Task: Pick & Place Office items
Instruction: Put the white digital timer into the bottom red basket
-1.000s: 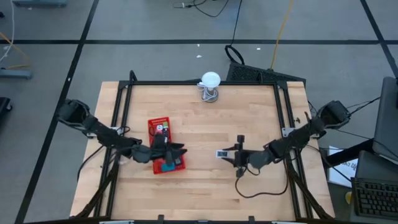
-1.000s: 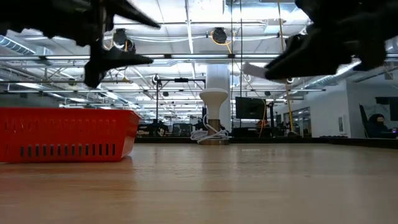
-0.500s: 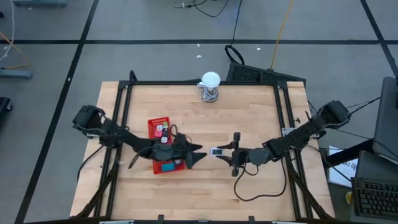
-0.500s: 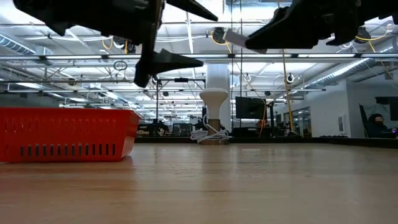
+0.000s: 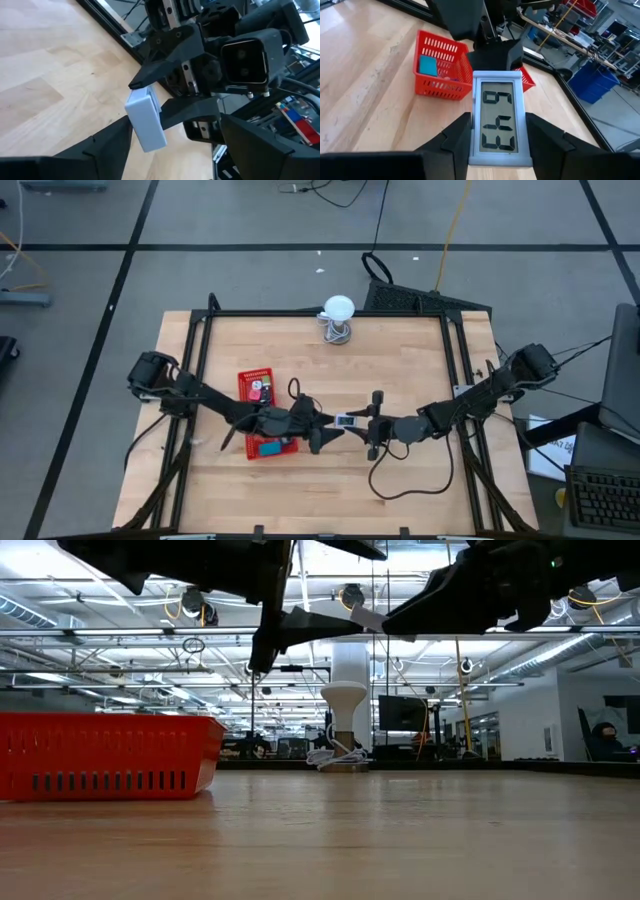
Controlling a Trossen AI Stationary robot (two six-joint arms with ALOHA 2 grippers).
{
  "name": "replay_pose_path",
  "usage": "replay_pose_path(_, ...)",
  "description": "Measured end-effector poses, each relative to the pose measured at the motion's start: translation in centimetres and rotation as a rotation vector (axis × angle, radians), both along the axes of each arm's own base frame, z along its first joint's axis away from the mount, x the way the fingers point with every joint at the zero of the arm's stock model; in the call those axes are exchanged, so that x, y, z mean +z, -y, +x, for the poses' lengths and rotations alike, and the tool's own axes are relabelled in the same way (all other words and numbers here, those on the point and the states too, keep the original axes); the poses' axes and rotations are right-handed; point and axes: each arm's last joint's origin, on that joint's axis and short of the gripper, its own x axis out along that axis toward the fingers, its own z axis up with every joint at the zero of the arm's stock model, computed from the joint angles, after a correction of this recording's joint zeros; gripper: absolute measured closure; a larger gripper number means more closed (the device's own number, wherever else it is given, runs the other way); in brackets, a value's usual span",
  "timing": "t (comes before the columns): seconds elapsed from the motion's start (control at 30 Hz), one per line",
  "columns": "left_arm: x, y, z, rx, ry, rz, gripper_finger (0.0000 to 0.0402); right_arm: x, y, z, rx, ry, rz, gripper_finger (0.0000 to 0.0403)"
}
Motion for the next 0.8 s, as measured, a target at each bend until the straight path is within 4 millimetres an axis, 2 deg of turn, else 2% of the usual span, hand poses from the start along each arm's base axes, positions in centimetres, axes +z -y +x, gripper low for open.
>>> replay_pose_path(0.2, -0.4, -0.5, 0.1, 0.019, -0.038, -0.011, 0.0112, 0.1, 0.0, 0.0, 0.001, 0.012, 0.004, 0.0259)
replay_pose_path(0.37, -0.3, -1.0, 0.2, 0.033, -0.035, -0.013, 0.0141, 0.1, 0.0, 0.0, 0.002, 0.012, 0.004, 0.0259)
replay_pose_path(0.8, -0.3, -1.4, 0.3, 0.041, -0.038, -0.001, 0.0296, 0.1, 0.0, 0.0, 0.000, 0.011, 0.005, 0.0250)
